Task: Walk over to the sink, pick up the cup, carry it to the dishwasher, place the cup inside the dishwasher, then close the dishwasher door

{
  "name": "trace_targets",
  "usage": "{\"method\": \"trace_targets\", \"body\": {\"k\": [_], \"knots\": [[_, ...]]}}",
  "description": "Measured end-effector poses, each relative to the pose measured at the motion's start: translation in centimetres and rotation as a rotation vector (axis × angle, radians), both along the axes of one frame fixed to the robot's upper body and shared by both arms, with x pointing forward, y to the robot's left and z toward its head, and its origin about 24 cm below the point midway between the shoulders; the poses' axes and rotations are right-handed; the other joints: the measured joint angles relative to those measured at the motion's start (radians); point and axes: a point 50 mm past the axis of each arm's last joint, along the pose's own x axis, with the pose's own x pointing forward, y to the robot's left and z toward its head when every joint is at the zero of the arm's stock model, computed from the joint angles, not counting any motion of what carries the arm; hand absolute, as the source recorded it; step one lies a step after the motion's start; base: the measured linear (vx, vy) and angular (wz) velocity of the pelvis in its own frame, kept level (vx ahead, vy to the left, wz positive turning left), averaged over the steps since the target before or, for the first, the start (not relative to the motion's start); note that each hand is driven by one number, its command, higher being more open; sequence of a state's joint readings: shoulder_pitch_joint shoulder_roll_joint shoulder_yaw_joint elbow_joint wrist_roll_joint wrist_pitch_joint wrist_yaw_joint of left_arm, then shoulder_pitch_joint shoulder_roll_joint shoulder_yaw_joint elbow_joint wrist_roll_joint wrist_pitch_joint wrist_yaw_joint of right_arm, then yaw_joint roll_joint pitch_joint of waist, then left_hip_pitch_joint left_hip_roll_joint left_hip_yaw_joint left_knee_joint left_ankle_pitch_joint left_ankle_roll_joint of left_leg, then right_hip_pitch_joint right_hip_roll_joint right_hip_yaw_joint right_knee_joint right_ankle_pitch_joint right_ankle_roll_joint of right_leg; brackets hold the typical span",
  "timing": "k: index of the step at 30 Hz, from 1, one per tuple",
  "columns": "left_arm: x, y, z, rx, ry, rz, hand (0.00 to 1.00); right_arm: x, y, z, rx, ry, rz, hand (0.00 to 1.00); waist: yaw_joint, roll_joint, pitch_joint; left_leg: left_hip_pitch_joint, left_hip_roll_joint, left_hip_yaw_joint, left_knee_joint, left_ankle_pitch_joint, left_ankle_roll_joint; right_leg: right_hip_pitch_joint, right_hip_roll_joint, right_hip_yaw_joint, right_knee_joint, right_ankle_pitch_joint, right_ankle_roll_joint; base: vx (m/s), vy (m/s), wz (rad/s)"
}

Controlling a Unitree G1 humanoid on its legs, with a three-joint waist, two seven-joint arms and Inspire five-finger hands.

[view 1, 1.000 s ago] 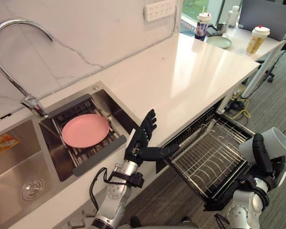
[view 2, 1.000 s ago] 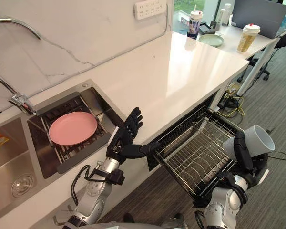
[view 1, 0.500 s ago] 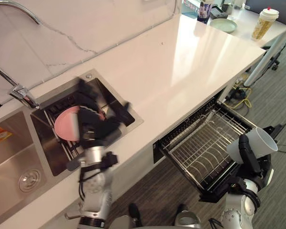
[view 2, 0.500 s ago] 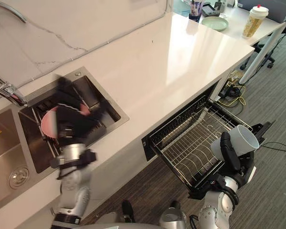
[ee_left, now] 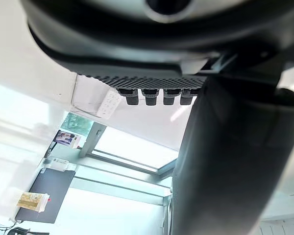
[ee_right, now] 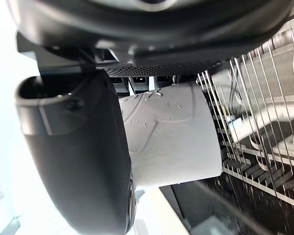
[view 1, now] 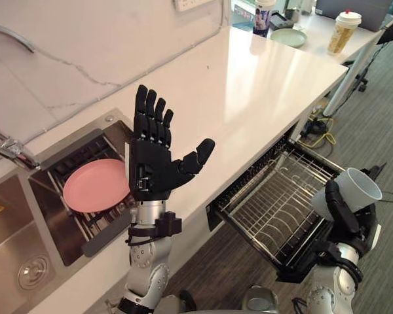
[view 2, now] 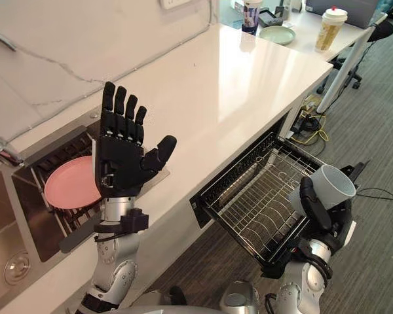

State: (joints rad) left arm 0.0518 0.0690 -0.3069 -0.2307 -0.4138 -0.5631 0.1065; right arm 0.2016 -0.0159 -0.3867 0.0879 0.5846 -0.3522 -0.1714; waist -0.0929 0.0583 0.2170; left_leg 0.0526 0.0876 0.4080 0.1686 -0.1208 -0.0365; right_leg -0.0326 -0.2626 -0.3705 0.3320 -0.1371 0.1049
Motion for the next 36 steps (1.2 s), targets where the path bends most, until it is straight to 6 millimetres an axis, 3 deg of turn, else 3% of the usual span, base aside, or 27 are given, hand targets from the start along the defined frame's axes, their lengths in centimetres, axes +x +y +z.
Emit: {"method": "trace_targets", "body": {"k": [5,7,11,14,17,18,21,23,27,33,36], "knots": [[0.3,0.9,0.3,-0.002,0.004,0.06,1.0,0.9,0.2,0.6,-0.048,-0.025,0.097,0.0,-0.005,0.0,0.0,0.047,0.003,0.075,-0.037,-0.006,0.002,-0.061,-0.039,-0.133,0.116,0.029,-0.051,0.01,0.017,-0.51],[0.4,0.9,0.4,0.003,0.005,0.067,1.0,1.0,0.8,0.4,-0.041,-0.018,0.123,0.0,-0.004,-0.003,-0.002,0.045,0.003,0.076,-0.022,-0.018,0.01,-0.07,-0.052,-0.133,0.139,0.042,-0.07,-0.01,0.064,-0.04],[0.5,1.2,0.5,-0.001,0.005,0.09,1.0,2.0,3.2,0.0,-0.03,-0.001,0.217,0.0,0.019,-0.015,-0.01,0.008,0.013,0.067,0.026,-0.037,0.022,-0.076,-0.048,-0.085,0.118,0.046,-0.076,-0.02,0.041,0.12],[0.8,1.6,0.6,-0.011,0.007,0.118,1.0,2.8,4.5,-0.3,-0.007,0.022,0.254,0.0,0.037,-0.021,-0.011,-0.035,0.045,0.01,0.095,-0.043,0.019,-0.076,-0.03,-0.024,0.143,0.025,-0.074,-0.05,-0.088,0.5],[0.7,3.2,0.4,-0.03,0.026,0.206,1.0,4.0,5.3,0.2,0.003,0.009,0.281,0.0,0.08,-0.037,-0.018,-0.068,0.096,-0.009,0.173,-0.064,-0.021,-0.053,0.017,-0.013,0.109,-0.03,-0.009,-0.08,-0.168,0.06],[0.7,3.9,0.3,-0.038,0.036,0.242,1.0,4.7,5.5,0.5,0.002,-0.003,0.299,0.0,0.083,-0.037,-0.018,-0.083,0.124,-0.013,0.195,-0.067,-0.038,-0.032,0.05,-0.015,0.068,-0.044,-0.009,-0.12,-0.273,-0.2],[0.4,3.8,-0.7,-0.087,0.095,0.247,1.0,4.7,5.2,0.6,-0.041,0.019,0.305,0.0,0.068,-0.035,-0.02,-0.103,0.175,-0.038,0.21,-0.055,-0.056,-0.008,0.115,-0.036,0.011,-0.047,-0.048,-0.12,-0.248,-0.03],[0.5,3.4,-1.5,-0.096,0.126,0.208,1.0,3.8,4.3,0.2,-0.045,0.049,0.262,0.0,0.051,-0.035,-0.02,-0.114,0.192,-0.026,0.236,-0.047,-0.046,0.004,0.125,-0.067,0.007,-0.059,-0.07,-0.09,-0.129,0.29],[0.6,2.4,-1.6,-0.066,0.107,0.115,1.0,1.8,2.2,-0.6,-0.046,0.108,0.138,0.0,0.042,-0.028,-0.029,-0.101,0.175,0.053,0.165,0.003,-0.015,-0.003,0.106,-0.093,0.007,-0.068,-0.08,-0.08,-0.07,0.26],[0.7,1.3,-1.8,-0.044,0.124,0.018,1.0,2.0,3.7,-1.0,-0.027,0.112,0.198,0.0,0.045,-0.024,-0.075,-0.039,0.115,0.06,0.002,0.074,-0.063,-0.023,0.096,-0.067,0.002,-0.056,-0.075,0.01,-0.012,-0.11],[0.6,-0.3,-2.0,0.0,0.13,-0.119,1.0,2.0,4.4,-1.2,-0.011,0.113,0.212,0.0,0.047,-0.025,-0.085,-0.036,0.095,0.05,-0.034,0.091,-0.06,-0.016,0.094,-0.075,-0.022,-0.041,-0.065,0.05,0.029,0.11]]}}
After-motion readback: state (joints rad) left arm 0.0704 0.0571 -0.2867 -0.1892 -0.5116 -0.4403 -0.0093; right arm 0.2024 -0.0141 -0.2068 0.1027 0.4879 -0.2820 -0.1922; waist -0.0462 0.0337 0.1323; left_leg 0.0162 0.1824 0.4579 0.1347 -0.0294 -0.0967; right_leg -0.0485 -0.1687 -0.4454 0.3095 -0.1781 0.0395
